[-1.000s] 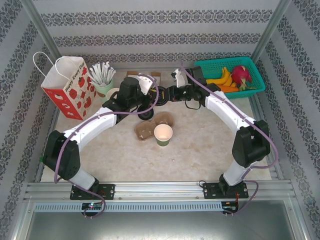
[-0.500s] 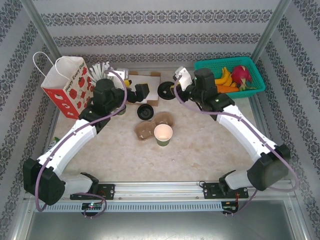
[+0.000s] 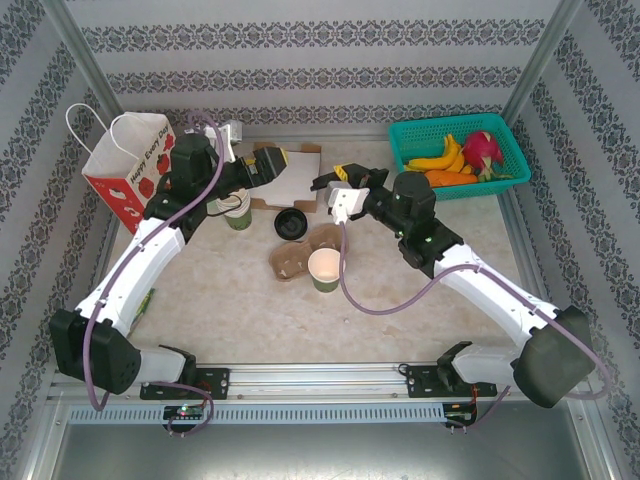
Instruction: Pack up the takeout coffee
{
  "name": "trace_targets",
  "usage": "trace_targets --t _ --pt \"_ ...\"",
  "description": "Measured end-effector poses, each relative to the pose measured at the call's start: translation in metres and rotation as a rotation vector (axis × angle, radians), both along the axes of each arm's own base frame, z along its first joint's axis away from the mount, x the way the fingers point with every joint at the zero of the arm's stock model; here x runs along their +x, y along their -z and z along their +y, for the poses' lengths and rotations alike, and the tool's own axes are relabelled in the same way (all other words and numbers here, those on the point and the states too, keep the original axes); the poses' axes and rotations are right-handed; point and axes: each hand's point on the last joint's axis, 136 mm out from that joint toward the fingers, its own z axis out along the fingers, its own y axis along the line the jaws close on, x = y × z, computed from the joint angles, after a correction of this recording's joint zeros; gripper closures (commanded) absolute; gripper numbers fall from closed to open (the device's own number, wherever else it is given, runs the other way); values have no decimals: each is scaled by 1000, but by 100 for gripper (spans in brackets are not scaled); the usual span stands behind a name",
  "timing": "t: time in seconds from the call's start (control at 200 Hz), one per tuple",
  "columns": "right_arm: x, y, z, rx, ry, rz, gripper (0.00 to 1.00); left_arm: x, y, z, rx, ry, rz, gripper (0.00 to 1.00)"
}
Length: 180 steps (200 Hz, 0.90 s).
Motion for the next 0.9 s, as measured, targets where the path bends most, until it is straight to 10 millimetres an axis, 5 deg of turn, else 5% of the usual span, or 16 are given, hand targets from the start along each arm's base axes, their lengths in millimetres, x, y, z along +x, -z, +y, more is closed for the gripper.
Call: trace_targets --t 0.165,0.37,0.774,0.899 --pt "-13 -12 10 -51 -72 -166 100 -12 -11 -12 22 112 18 0" --pt "-36 -32 28 -82 -171 -328 100 -35 -17 -30 68 318 47 12" --pt "-66 -38 45 -200 -284 -540 100 -71 -25 -41 93 549 89 42" --pt "-78 -43 50 -210 -324 -598 100 -79 -21 -41 94 586 111 45"
